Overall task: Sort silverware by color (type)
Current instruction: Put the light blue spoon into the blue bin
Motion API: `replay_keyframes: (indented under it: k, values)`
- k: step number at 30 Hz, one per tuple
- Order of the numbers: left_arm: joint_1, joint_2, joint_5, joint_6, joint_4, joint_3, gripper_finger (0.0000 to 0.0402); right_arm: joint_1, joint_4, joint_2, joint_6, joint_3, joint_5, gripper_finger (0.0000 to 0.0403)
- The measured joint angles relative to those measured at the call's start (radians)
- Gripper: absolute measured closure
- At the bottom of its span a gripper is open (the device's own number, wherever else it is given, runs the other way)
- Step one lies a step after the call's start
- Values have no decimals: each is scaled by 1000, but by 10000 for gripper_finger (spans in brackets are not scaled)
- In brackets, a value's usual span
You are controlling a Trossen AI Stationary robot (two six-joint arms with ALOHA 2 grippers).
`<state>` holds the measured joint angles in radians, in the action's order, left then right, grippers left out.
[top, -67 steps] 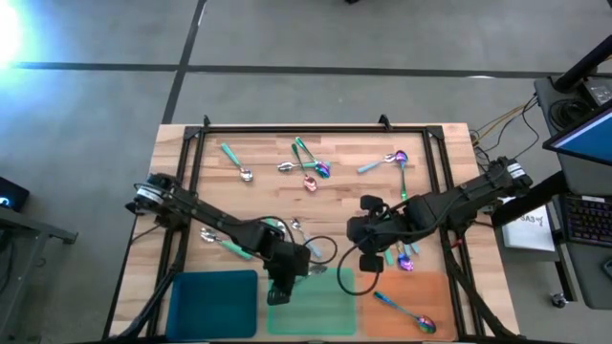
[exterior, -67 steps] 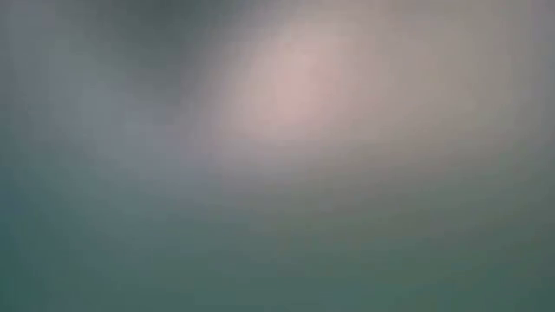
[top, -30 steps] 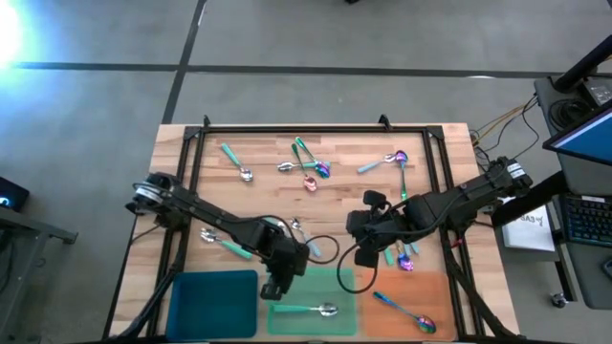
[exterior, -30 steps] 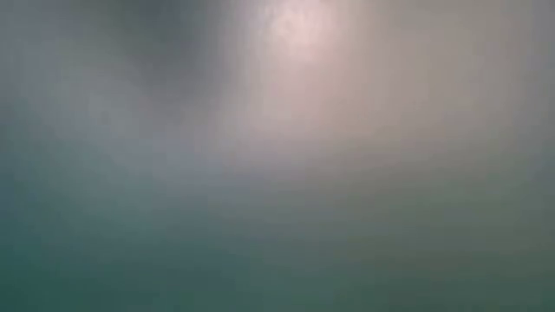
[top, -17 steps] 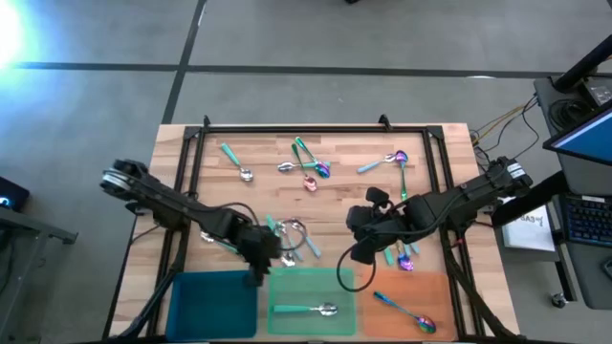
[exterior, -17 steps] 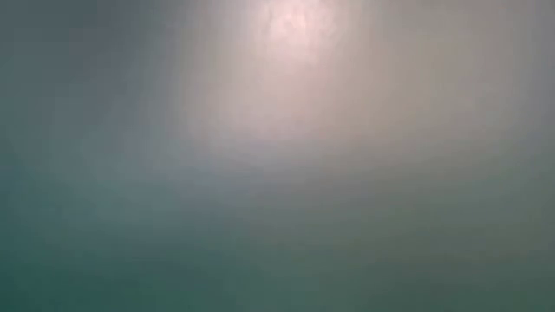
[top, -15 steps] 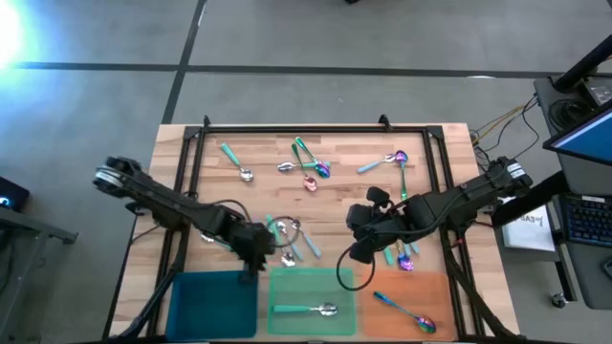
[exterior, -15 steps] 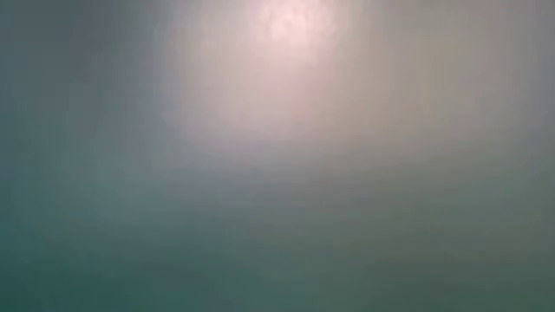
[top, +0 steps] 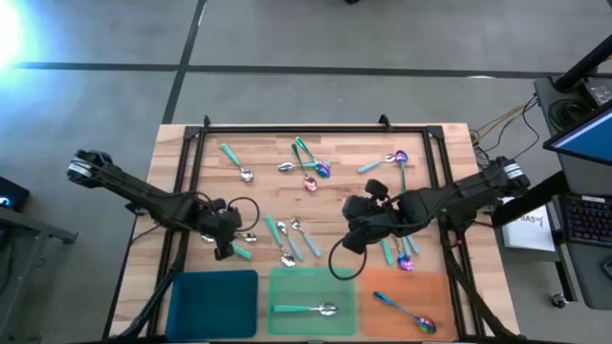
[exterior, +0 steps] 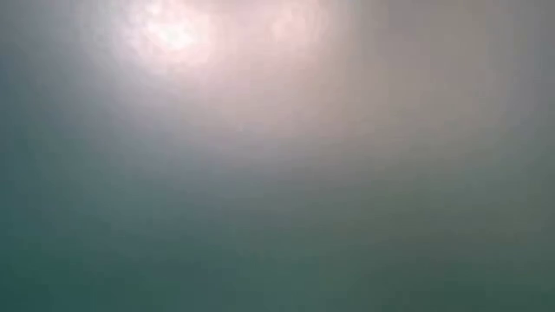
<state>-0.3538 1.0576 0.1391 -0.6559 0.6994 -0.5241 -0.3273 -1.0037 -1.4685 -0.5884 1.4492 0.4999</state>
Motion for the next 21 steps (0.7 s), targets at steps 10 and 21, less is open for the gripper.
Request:
replay_keyframes:
  k: [10, 21]
  values:
    - [0, 15, 30, -17, -6, 30, 311, 9, -13, -17, 4, -1, -4, 314]
    - [3, 157, 71, -9, -8, 34, 311, 9, -13, -28, 4, -1, -6, 312]
